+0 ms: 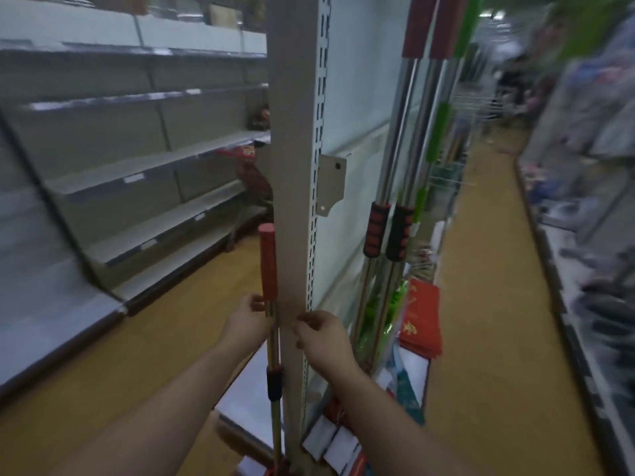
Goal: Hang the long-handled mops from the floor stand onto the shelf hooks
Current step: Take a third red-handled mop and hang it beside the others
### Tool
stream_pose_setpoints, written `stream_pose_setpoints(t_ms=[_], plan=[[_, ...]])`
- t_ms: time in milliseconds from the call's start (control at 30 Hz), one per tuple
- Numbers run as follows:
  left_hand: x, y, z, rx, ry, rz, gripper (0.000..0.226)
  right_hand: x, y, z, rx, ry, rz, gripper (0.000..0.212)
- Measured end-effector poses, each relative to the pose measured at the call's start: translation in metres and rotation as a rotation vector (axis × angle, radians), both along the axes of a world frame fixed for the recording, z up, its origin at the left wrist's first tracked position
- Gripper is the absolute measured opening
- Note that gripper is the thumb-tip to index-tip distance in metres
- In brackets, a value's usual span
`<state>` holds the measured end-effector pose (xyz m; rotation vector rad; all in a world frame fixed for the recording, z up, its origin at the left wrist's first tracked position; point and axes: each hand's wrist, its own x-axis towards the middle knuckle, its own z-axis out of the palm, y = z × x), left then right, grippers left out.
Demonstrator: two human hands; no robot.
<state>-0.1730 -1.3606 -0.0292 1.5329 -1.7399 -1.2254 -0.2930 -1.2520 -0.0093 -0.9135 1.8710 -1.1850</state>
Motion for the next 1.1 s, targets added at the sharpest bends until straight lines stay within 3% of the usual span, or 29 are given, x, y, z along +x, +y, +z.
stream_pose_setpoints(t_ms=[300, 533, 700, 967, 1100], plan=[[0.006, -0.016, -0.001, 0.001, -0.049, -0.115, 0.052, 0.022, 0.006, 0.023, 0.001, 0.019, -0.096, 0.036], [0.001, -0.021, -0.005, -0.014, -0.154, -0.130, 0.029, 0.028, -0.009, 0.033, -0.001, 0.050, -0.099, 0.033], [0.002, -0.019, -0.011, -0.034, -0.110, -0.142, 0.017, 0.027, -0.014, 0.035, -0.002, 0.066, -0.105, 0.033], [0.014, -0.003, -0.018, -0.030, 0.028, -0.198, 0.019, 0.032, -0.016, 0.035, -0.022, 0.073, -0.078, 0.041], [0.027, 0.006, -0.029, -0.048, -0.027, -0.273, 0.007, 0.043, -0.017, 0.032, -0.004, 0.083, -0.027, 0.047]])
